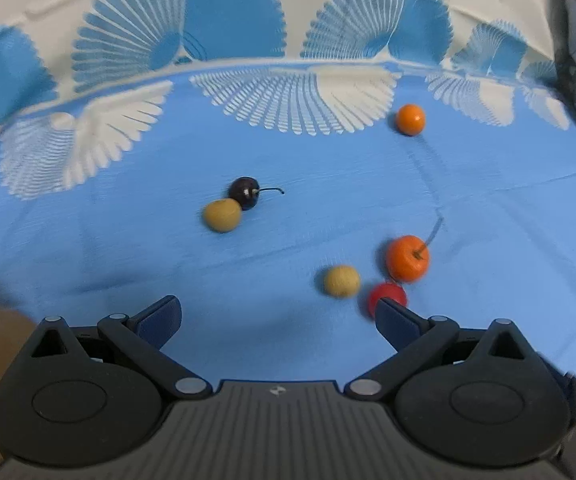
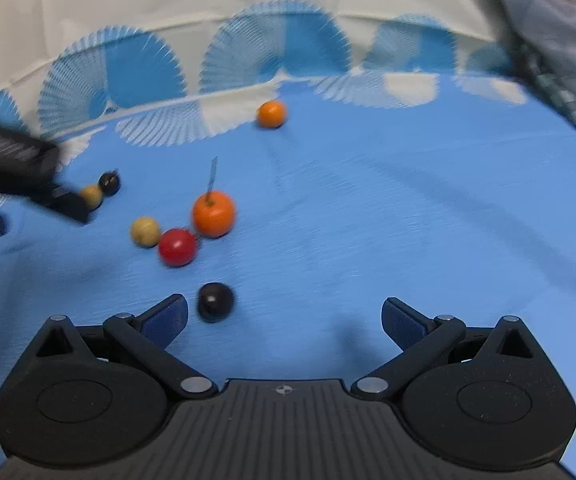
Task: Organize fruits
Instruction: 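Grasp the dark cherry with the right gripper while the left gripper grasps the yellow fruit, then carry the dark cherry and yellow fruit in both grippers over the box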
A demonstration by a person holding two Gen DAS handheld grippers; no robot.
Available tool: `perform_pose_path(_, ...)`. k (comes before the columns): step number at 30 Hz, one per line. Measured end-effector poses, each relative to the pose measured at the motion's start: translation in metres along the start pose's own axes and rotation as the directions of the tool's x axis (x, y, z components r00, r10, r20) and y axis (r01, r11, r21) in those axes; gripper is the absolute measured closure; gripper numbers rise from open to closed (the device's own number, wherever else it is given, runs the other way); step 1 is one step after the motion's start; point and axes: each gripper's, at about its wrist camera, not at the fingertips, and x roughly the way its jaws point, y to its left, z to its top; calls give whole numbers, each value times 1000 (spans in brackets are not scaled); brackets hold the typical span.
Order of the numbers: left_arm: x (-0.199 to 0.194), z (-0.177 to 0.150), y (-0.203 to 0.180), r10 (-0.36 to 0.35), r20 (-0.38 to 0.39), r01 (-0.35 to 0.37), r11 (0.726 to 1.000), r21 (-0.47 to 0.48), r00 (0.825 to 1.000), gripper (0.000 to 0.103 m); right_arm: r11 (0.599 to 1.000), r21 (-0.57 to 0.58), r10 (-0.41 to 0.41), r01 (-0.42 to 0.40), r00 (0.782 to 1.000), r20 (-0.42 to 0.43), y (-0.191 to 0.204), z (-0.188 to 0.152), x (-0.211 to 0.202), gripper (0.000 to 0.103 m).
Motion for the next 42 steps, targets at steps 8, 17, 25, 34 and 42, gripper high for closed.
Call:
perform_pose_path(8,51,8,-6,-22,-47,24,999,32,999,0,994,-106,-4,7,999,32,14,-10,27,1)
perform_pose_path(17,63,5,-13,24,-56,-19,996,88,998,0,994,-106,-7,15,997,74,13,-10,31,1)
perform_pose_path(25,48,4,-22,-30,-5,30,990,138,1000,74,983,-175,78,-61,993,91,21,-10,19,62)
perform_pose_path(34,9,-9,-20,-46,46,40,989,140,998,74,991,-116,81,-68,991,108,12,-9,13,74)
perform_pose_path(42,-63,-38,-15,-19,52,13,993,118,998,74,996,-20,89,-87,987,137,-2,-1,-34,74)
